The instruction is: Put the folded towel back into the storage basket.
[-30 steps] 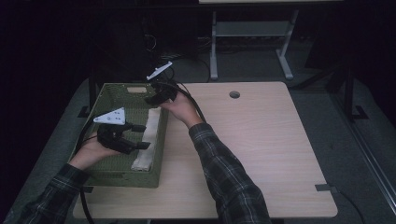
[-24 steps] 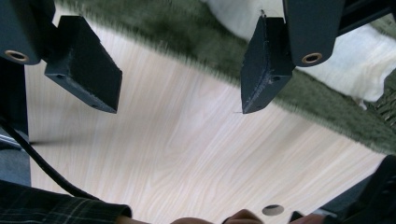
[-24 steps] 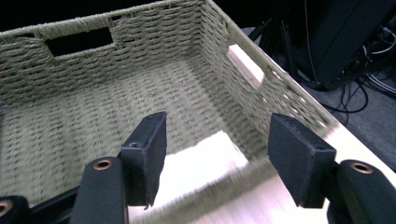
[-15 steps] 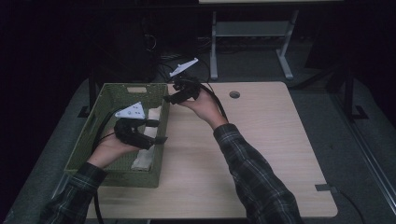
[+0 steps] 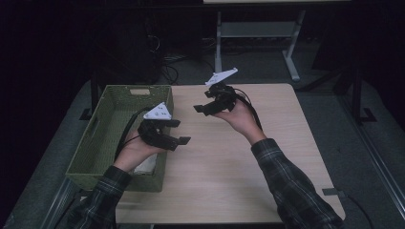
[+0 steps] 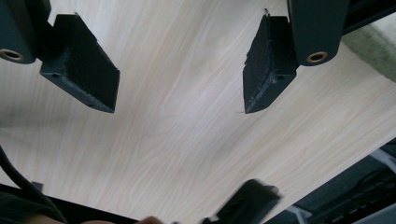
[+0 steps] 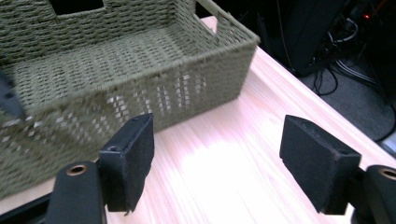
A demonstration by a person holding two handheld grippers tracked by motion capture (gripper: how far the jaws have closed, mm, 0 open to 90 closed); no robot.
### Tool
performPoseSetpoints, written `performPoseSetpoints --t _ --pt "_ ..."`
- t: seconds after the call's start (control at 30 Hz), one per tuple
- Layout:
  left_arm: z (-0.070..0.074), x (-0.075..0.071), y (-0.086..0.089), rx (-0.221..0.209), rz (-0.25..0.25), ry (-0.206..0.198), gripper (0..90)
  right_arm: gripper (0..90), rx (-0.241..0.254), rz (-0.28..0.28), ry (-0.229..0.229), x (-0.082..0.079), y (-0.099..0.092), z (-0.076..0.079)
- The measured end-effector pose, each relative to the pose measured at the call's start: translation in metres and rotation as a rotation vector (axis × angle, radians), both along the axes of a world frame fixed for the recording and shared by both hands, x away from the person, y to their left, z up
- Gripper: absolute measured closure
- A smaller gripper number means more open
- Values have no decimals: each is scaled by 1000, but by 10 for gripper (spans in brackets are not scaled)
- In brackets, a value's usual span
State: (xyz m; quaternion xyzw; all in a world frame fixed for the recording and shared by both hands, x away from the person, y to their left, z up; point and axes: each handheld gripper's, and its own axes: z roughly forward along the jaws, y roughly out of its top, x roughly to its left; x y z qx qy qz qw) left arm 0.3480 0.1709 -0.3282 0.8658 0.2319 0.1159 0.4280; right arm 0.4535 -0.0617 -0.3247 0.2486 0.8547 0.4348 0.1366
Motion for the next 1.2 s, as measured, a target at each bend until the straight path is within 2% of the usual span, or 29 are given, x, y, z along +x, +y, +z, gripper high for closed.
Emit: performPoseSetpoints --t 0.03,0.07,0.13,0.2,0.23,0.27,0.3,0.43,0.47,0.5,0.53,0.57,0.6,0.63,0.67,0.7,0.73,0.77,0.83,0.87,0.97,1.0,1.03,1.07,1.1,1.13,1.17,1.2 --pt "-1 0 -3 4 -1 -4 270 245 -10 -19 -6 -6 -11 -2" --pt "-5 0 -8 -9 18 -2 270 245 -23 -24 -16 -8 -17 -4" --pt "-7 -1 -12 -8 25 -4 270 245 -27 -33 -16 -10 -21 -5" --pt "-10 -2 -19 -6 44 -11 270 240 -7 -70 4 -16 -39 -10" --pt "-10 -2 -19 -6 44 -11 269 240 -7 -70 4 -16 -39 -10" --pt "-11 -3 -22 -4 52 -20 269 229 -3 -88 3 -21 -52 -14" --pt "-12 -4 -24 3 61 -29 269 229 -3 -88 3 -21 -52 -14" --pt "-18 -8 -34 10 70 -57 262 215 2 -116 11 -32 -78 -26" --pt "-20 -9 -36 8 68 -57 261 214 3 -128 13 -38 -90 -32" --pt "-23 -10 -38 -3 72 -56 261 214 3 -128 13 -38 -90 -32" --pt "-30 -11 -43 -8 69 -48 259 207 7 -142 11 -44 -102 -37" --pt "-30 -11 -43 -8 69 -48 258 207 7 -142 11 -44 -102 -37" --pt "-36 -13 -48 -2 72 -48 256 206 20 -162 17 -51 -114 -43" --pt "-36 -13 -48 -2 72 -48 244 206 20 -162 17 -51 -114 -43" --pt "-41 -15 -52 26 69 -63 244 189 29 -175 27 -57 -124 -49" --pt "-41 -15 -52 26 69 -63 244 189 29 -175 27 -57 -124 -49" --pt "-42 -18 -56 69 78 -96 244 183 37 -180 30 -61 -128 -52" --pt "-42 -20 -58 79 79 -111 237 182 49 -189 34 -66 -134 -55" --pt "-43 -23 -63 54 83 -103 236 176 61 -204 37 -74 -143 -60" --pt "-47 -26 -68 31 76 -88 235 167 71 -229 50 -82 -153 -66" --pt "-54 -27 -74 36 70 -78 233 166 88 -249 55 -89 -161 -71" --pt "-64 -28 -80 41 64 -61 233 162 98 -267 55 -97 -170 -75" --pt "-64 -28 -80 41 64 -61 232 162 98 -267 55 -97 -170 -75" --pt "-74 -30 -84 52 53 -47 232 155 101 -282 55 -105 -177 -81" --pt "-74 -30 -84 52 53 -47 232 155 101 -282 55 -105 -177 -81" --pt "-82 -31 -89 63 47 -33 227 152 98 -302 56 -114 -186 -87" --pt "-82 -31 -89 63 47 -33 227 152 98 -302 56 -114 -186 -87" --pt "-86 -32 -91 62 43 -30 227 152 94 -321 54 -122 -192 -93"
